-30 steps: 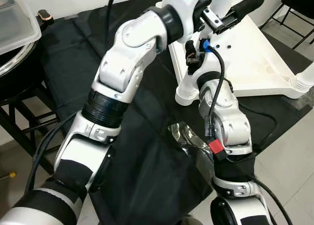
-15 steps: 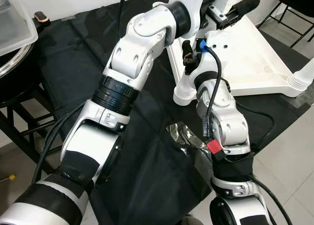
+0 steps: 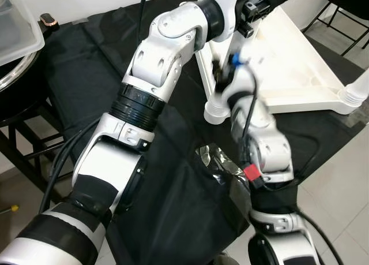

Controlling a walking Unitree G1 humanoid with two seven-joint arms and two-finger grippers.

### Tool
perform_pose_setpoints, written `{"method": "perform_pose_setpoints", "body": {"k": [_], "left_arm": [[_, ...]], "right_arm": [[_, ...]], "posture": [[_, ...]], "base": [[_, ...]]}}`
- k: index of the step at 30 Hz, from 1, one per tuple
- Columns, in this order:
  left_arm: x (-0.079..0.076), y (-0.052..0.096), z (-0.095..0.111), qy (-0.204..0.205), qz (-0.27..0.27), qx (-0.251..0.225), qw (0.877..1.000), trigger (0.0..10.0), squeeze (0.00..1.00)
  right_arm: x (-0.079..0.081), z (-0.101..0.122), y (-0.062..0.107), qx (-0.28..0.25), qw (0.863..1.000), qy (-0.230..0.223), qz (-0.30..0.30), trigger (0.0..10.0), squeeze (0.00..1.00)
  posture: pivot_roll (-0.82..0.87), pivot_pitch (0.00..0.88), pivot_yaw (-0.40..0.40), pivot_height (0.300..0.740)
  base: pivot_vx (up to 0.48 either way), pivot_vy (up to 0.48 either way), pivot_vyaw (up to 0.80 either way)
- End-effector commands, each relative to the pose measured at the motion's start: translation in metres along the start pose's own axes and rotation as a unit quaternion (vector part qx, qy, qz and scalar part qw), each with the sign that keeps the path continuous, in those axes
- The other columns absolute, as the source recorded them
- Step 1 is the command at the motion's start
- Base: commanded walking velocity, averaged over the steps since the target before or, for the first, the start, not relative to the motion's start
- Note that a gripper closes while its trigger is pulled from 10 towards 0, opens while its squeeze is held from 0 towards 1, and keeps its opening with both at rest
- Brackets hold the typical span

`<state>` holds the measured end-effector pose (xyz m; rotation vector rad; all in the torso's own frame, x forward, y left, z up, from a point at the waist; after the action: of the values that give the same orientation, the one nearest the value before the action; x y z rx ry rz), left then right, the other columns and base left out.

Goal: Building children table

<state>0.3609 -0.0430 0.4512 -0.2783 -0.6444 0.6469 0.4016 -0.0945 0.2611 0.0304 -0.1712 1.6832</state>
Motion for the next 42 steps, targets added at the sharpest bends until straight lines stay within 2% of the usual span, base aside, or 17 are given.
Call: {"method": "perform_pose_setpoints", "body": {"k": [1, 3, 5, 6, 11, 16, 17, 18, 22, 23, 25, 26, 27, 28, 32, 40, 42], "left_arm": [[-0.004, -0.003, -0.005, -0.015, -0.007, 0.016, 1.0, 0.0, 0.0], [-0.005, -0.003, -0.005, -0.015, -0.008, 0.016, 1.0, 0.0, 0.0], [-0.005, -0.003, -0.005, -0.013, -0.01, 0.015, 1.0, 0.0, 0.0], [-0.005, -0.003, -0.005, -0.013, -0.01, 0.015, 1.0, 0.0, 0.0], [-0.005, -0.004, -0.004, -0.011, -0.011, 0.012, 1.0, 0.0, 0.0], [-0.005, -0.004, -0.003, -0.011, -0.013, 0.011, 1.0, 0.0, 0.0], [-0.006, -0.005, -0.003, -0.01, -0.015, 0.011, 1.0, 0.0, 0.0], [-0.006, -0.005, -0.003, -0.01, -0.016, 0.01, 1.0, 0.0, 0.0], [-0.007, -0.006, -0.003, -0.01, -0.018, 0.009, 1.0, 0.0, 0.0], [-0.008, -0.006, -0.002, -0.01, -0.019, 0.009, 1.0, 0.0, 0.0], [-0.008, -0.006, -0.002, -0.01, -0.019, 0.009, 1.0, 0.0, 0.0], [-0.008, -0.006, -0.002, -0.01, -0.02, 0.008, 1.0, 0.0, 0.0], [-0.008, -0.006, -0.002, -0.01, -0.02, 0.008, 1.0, 0.0, 0.0], [-0.008, -0.006, -0.001, -0.01, -0.021, 0.007, 1.0, 0.0, 0.0], [-0.009, -0.007, 0.0, -0.009, -0.024, 0.006, 1.0, 0.0, 0.0], [-0.01, -0.007, 0.0, -0.01, -0.026, 0.007, 1.0, 0.0, 0.0], [-0.011, -0.008, 0.0, -0.011, -0.029, 0.006, 0.999, 0.0, 0.0]], "right_arm": [[0.01, 0.021, 0.0, -0.04, 0.998, -0.006, 0.051, 10.0, 1.0], [0.011, 0.027, -0.001, -0.05, 0.996, -0.001, 0.068, 10.0, 1.0], [0.006, 0.046, -0.002, -0.074, 0.989, 0.022, 0.125, 10.0, 1.0], [0.006, 0.046, -0.002, -0.074, 0.989, 0.022, 0.125, 10.0, 1.0], [-0.022, 0.071, -0.003, -0.09, 0.978, 0.094, 0.163, 10.0, 1.0], [-0.027, 0.082, -0.001, -0.089, 0.97, 0.112, 0.198, 10.0, 1.0], [-0.026, 0.092, 0.003, -0.094, 0.96, 0.119, 0.234, 10.0, 0.0], [-0.025, 0.099, 0.005, -0.098, 0.953, 0.125, 0.258, 10.0, 0.0], [-0.025, 0.112, 0.007, -0.111, 0.941, 0.152, 0.282, 10.0, 0.0], [-0.028, 0.117, 0.006, -0.117, 0.936, 0.167, 0.288, 3.1, 0.0], [-0.028, 0.117, 0.006, -0.117, 0.936, 0.167, 0.288, 3.1, 0.0], [-0.029, 0.12, 0.005, -0.119, 0.929, 0.182, 0.3, 0.0, 0.0], [-0.029, 0.12, 0.005, -0.119, 0.929, 0.182, 0.3, 0.0, 0.0], [-0.029, 0.122, 0.006, -0.118, 0.92, 0.191, 0.322, 0.0, 0.0], [-0.031, 0.126, 0.008, -0.117, 0.908, 0.207, 0.346, 0.0, 0.0], [-0.032, 0.127, 0.008, -0.115, 0.905, 0.205, 0.355, 0.0, 0.0], [-0.035, 0.126, 0.006, -0.116, 0.909, 0.203, 0.345, 0.0, 0.0]], "posture": [[0.03, 0.278, -0.023, 0.74], [0.03, 0.278, -0.023, 0.74], [0.02, 0.279, -0.018, 0.74], [0.02, 0.279, -0.018, 0.74], [0.02, 0.285, -0.019, 0.74], [0.02, 0.287, -0.013, 0.74], [0.02, 0.287, -0.011, 0.74], [0.02, 0.287, -0.011, 0.74], [0.02, 0.286, -0.009, 0.74], [0.02, 0.286, -0.009, 0.74], [0.02, 0.286, -0.009, 0.74], [0.03, 0.286, -0.008, 0.74], [0.03, 0.286, -0.008, 0.74], [0.03, 0.289, -0.007, 0.74], [0.03, 0.291, -0.006, 0.74], [0.03, 0.296, -0.004, 0.74], [0.04, 0.296, -0.001, 0.74]], "base": [[0.0, 0.0, 0.0], [0.0, 0.0, 0.0], [0.0, 0.0, 0.0], [0.0, 0.0, 0.0], [0.0, 0.0, 0.0], [0.0, 0.0, 0.0], [0.0, 0.0, 0.0], [0.0, 0.0, 0.0], [0.0, 0.0, 0.0], [0.0, 0.0, 0.0], [0.0, 0.0, 0.0], [0.0, 0.0, 0.0], [0.0, 0.0, 0.0], [0.0, 0.0, 0.0], [0.0, 0.0, 0.0], [0.0, 0.0, 0.0], [0.0, 0.0, 0.0]]}}
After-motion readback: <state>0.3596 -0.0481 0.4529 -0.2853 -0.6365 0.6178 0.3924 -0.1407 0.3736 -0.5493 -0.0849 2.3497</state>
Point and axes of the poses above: a point about 5 cm out from each wrist's last joint towards the gripper, its own y axis pointing back from the gripper into the wrist, its own z axis along the axis of the wrist's last joint, x = y × z, the point moved 5 cm from there along -y, pointing out of the wrist towards the gripper, and after that the axes turned 3 degrees about -y, right-handed, at the moved point
